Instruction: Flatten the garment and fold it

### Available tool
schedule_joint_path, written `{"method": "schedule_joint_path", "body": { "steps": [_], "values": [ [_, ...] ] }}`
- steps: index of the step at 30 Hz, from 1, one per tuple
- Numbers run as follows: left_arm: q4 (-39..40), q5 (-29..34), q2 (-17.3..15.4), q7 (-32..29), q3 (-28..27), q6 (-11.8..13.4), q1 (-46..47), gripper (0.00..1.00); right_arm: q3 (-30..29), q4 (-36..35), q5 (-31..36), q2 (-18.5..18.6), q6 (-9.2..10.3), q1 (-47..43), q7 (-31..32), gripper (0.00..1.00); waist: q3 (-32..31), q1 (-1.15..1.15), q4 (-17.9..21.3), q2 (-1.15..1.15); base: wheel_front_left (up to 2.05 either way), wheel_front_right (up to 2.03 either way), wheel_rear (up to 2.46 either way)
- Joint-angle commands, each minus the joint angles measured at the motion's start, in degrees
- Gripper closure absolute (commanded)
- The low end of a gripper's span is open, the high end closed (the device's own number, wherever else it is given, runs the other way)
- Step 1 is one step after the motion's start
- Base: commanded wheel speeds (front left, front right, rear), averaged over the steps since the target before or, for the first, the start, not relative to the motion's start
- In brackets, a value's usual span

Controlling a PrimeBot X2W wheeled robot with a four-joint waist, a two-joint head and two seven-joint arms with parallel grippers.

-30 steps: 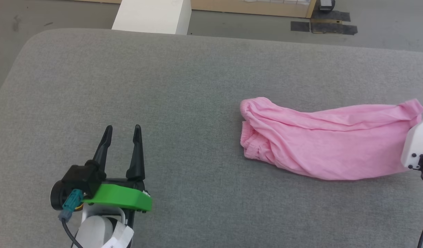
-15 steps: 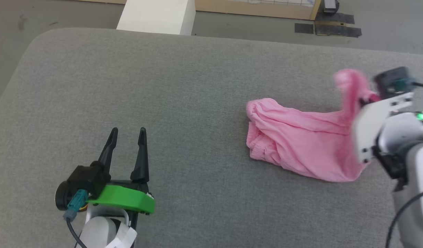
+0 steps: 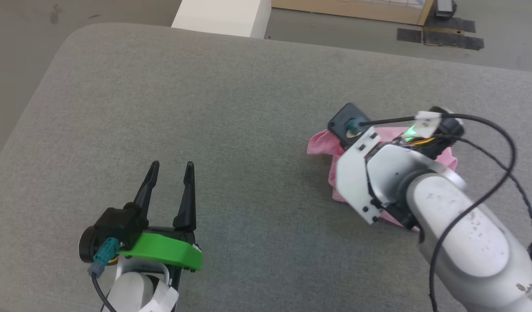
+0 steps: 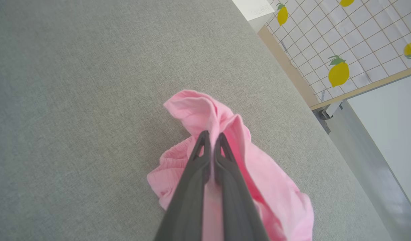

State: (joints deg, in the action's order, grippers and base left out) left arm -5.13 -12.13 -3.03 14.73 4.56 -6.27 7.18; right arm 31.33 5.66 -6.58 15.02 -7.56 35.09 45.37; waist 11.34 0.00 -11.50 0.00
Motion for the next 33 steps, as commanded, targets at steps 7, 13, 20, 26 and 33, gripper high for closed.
{"method": "schedule_joint_path", "body": {
  "steps": [7, 13, 20, 26, 33],
  "values": [
    [-0.2, -0.7, 0.1, 0.3, 0.6, 0.2, 0.9, 0.00, 5.8, 8.1, -4.6, -0.9, 0.08, 1.7, 0.2, 1.00, 1.0, 0.00, -1.7, 0.00, 0.00, 0.00, 0.00],
    [-0.3, -0.8, 0.1, 0.3, 0.4, 0.5, 0.6, 0.00, 5.1, 9.8, -9.5, -1.1, 0.08, 0.5, -0.9, 0.00, 0.6, 0.00, -1.2, 0.00, 0.00, 0.00, 0.00],
    [-0.7, -0.3, 0.1, 0.3, 0.0, 0.4, -0.4, 0.00, -2.7, 1.9, -14.2, -2.8, 0.08, -3.7, -7.1, 0.00, -1.8, 0.00, 1.1, 0.00, 0.00, 0.00, 0.00],
    [-0.3, 0.0, 0.1, 0.3, -0.7, 0.2, -1.4, 0.00, -14.2, -8.0, -11.5, -5.6, 0.08, -11.5, -16.3, 0.00, -3.8, 0.00, 3.7, 0.00, 0.00, 0.00, 0.00],
    [0.0, -0.1, 0.1, 0.3, -1.6, 0.2, -1.9, 0.00, -27.5, -14.0, -4.8, -10.6, 0.08, -21.1, -31.8, 0.00, -5.4, 0.00, 6.3, 0.00, 0.00, 0.00, 0.00]
  ]
}}
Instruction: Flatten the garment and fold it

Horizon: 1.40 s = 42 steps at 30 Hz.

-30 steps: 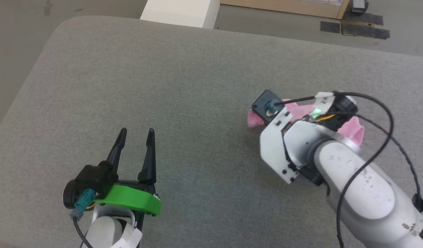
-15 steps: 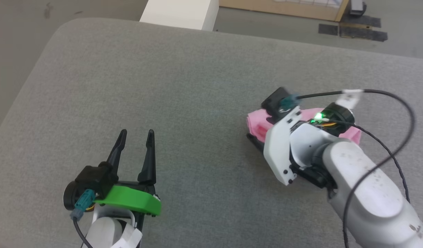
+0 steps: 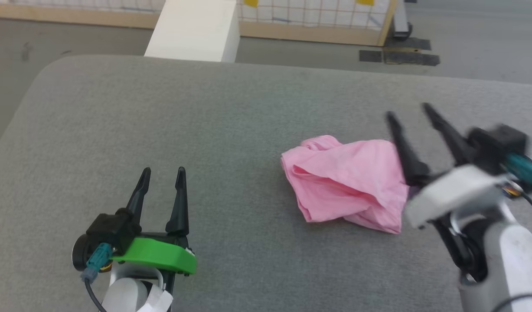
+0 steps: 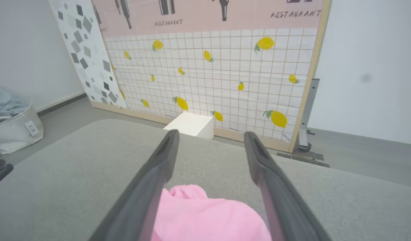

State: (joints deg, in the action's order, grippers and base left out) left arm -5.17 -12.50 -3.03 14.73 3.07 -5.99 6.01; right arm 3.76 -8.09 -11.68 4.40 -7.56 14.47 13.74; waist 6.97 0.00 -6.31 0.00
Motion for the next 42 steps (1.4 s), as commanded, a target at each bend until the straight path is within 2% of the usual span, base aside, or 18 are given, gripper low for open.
{"method": "schedule_joint_path", "body": {
  "steps": [1, 9, 16, 23, 42],
  "values": [
    [0.1, 0.3, 0.1, 0.3, -0.1, 0.0, -0.8, 0.00, -1.5, -0.3, 1.4, -0.4, 0.08, -1.8, -2.7, 0.00, -1.3, 0.00, 1.5, 0.00, 0.00, 0.00, 0.00],
    [-0.1, 0.3, 0.1, 0.3, -0.5, 0.0, -2.3, 0.00, -7.7, 2.7, 5.4, -1.5, 0.08, -11.8, -17.8, 0.00, -3.7, 0.00, 3.1, 0.00, 0.00, 0.00, 0.00],
    [-0.4, 0.5, 0.1, 0.3, -0.3, -0.1, -4.0, 0.00, -8.7, 5.7, 7.2, -1.5, 0.08, -18.3, -25.6, 0.00, -5.6, 0.00, 4.2, 0.00, 0.00, 0.00, 0.00],
    [-0.6, 0.6, 0.1, 0.3, -0.2, -0.1, -4.8, 0.00, -9.8, 6.1, 7.8, -1.5, 0.08, -20.7, -27.2, 0.00, -6.3, 0.00, 5.1, 0.00, 0.00, 0.00, 0.00],
    [-0.6, 0.5, 0.1, 0.3, -0.1, -0.1, -4.7, 0.00, -9.7, 6.4, 6.3, -1.5, 0.08, -20.4, -27.4, 0.00, -6.0, 0.00, 5.3, 0.00, 0.00, 0.00, 0.00]
  ]
}}
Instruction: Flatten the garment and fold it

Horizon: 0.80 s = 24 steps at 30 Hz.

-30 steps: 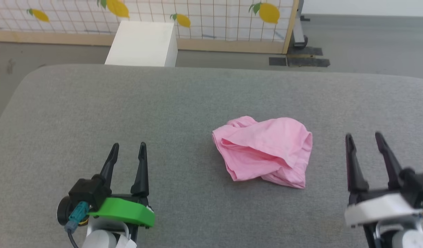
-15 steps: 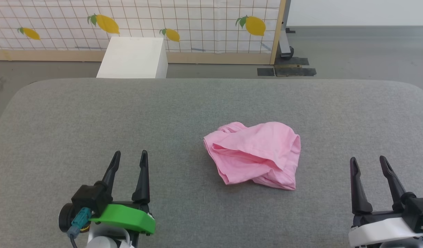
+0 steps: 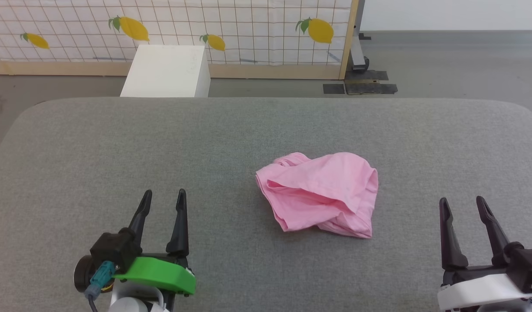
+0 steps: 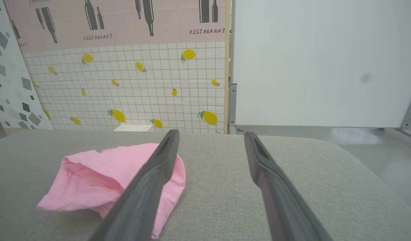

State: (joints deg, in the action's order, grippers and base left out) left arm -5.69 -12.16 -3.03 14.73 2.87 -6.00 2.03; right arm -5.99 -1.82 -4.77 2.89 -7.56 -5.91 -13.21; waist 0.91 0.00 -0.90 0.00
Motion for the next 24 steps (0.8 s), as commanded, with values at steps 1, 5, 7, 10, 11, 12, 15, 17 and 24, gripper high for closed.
{"method": "schedule_joint_path", "body": {
  "steps": [1, 5, 7, 10, 11, 12, 15, 17, 24],
  "values": [
    [-0.1, 0.1, 0.1, 0.3, 0.1, -0.1, -0.7, 0.00, 0.2, 0.3, -2.1, 0.0, 0.08, 0.0, -0.3, 0.00, 0.2, 0.00, -0.1, 0.00, 0.00, 0.00, 0.00],
    [0.3, 0.0, 0.1, 0.3, 0.1, -0.1, -0.3, 0.00, 1.6, 3.8, -24.6, 0.0, 0.08, 1.8, 5.7, 0.00, 1.3, 0.00, -0.3, 0.00, 0.00, 0.00, 0.00],
    [0.5, 0.1, 0.1, 0.3, 0.2, -0.1, 0.0, 0.00, 2.2, 5.8, -37.5, 0.0, 0.08, 3.7, 11.6, 0.00, 1.9, 0.00, -0.6, 0.00, 0.00, 0.00, 0.00],
    [0.6, 0.1, 0.1, 0.3, 0.4, -0.2, 0.5, 0.00, 1.3, 9.6, -49.1, 0.0, 0.08, 6.9, 21.8, 0.00, 2.9, 0.00, -1.2, 0.00, 0.00, 0.00, 0.00],
    [0.6, 0.1, 0.1, 0.3, 0.5, -0.2, 0.7, 0.00, 0.3, 11.9, -52.3, 0.0, 0.08, 8.3, 25.9, 0.00, 3.2, 0.00, -1.4, 0.00, 0.00, 0.00, 0.00],
    [0.6, 0.0, 0.1, 0.3, 0.6, -0.3, 0.9, 0.00, -0.5, 13.7, -54.3, 0.0, 0.08, 9.6, 29.0, 0.00, 3.6, 0.00, -1.7, 0.00, 0.00, 0.00, 0.00],
    [0.6, -0.1, 0.1, 0.3, 0.9, -0.3, 1.4, 0.00, -4.3, 22.2, -58.2, 0.0, 0.08, 14.8, 38.1, 0.00, 4.6, 0.00, -2.7, 0.00, 0.00, 0.00, 0.00],
    [0.6, -0.2, 0.1, 0.3, 1.0, -0.3, 1.8, 0.00, -6.7, 26.9, -56.1, 0.0, 0.08, 18.5, 42.4, 0.00, 5.2, 0.00, -3.5, 0.00, 0.00, 0.00, 0.00],
    [0.6, -0.8, 0.1, 0.3, 1.5, -0.2, 2.9, 0.00, -13.0, 39.6, -48.0, 0.0, 0.08, 28.9, 52.0, 0.00, 7.2, 0.00, -6.0, 0.00, 0.00, 0.00, 0.00]
  ]
}}
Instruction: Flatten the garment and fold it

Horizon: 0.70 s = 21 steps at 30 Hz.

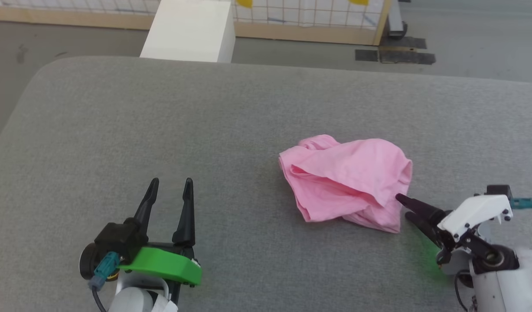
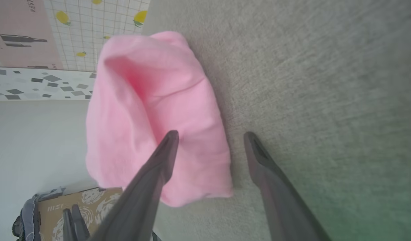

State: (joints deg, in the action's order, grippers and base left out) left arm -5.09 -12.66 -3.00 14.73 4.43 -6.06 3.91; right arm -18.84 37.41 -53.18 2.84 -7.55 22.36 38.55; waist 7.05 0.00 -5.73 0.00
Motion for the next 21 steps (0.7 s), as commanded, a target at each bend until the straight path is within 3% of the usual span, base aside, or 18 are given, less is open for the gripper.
{"method": "schedule_joint_path", "body": {
  "steps": [1, 8, 9, 10, 12, 13, 21],
  "values": [
    [0.0, -0.3, 0.1, 0.3, 0.0, -0.1, 1.2, 0.00, -0.8, 1.7, 1.8, 0.0, 0.06, 1.8, 1.1, 0.00, 1.3, 0.00, -1.6, 0.00, 0.00, 0.00, 0.00],
    [0.0, -0.2, 0.1, 0.3, 0.0, -0.1, 1.7, 0.00, -0.6, 6.3, 4.2, 0.0, 0.06, 6.8, 6.0, 0.00, 1.8, 0.00, -3.4, 0.00, 0.00, 0.00, 0.00],
    [-0.1, -0.2, 0.1, 0.3, 0.0, -0.1, 1.7, 0.00, -0.4, 6.7, 3.5, 0.0, 0.06, 7.3, 6.7, 0.14, 1.8, 0.00, -3.6, 0.00, 0.00, 0.00, 0.00],
    [-0.1, -0.2, 0.1, 0.3, 0.0, -0.1, 1.7, 0.00, -0.1, 6.9, 3.1, 0.0, 0.06, 7.7, 7.2, 0.44, 1.7, 0.00, -3.8, 0.00, 0.00, 0.00, 0.00],
    [-0.1, -0.2, 0.1, 0.3, 0.1, -0.1, 1.8, 0.00, 0.8, 7.2, 1.8, 0.0, 0.06, 8.3, 8.2, 0.77, 1.7, 0.00, -4.0, 0.00, 0.00, 0.00, 0.00],
    [-0.2, -0.2, 0.1, 0.3, 0.1, -0.2, 1.8, 0.00, 1.6, 7.0, 1.4, 0.0, 0.06, 8.4, 8.8, 1.00, 1.6, 0.00, -4.1, 0.00, 0.00, 0.00, 0.00],
    [-0.1, 0.1, 0.1, 0.3, -0.4, 0.0, 0.8, 0.00, 6.6, -2.2, 1.7, 0.0, 0.06, 7.5, 13.8, 1.00, 0.3, 0.00, -3.2, 0.00, 0.00, 0.00, 0.00]
  ]
}}
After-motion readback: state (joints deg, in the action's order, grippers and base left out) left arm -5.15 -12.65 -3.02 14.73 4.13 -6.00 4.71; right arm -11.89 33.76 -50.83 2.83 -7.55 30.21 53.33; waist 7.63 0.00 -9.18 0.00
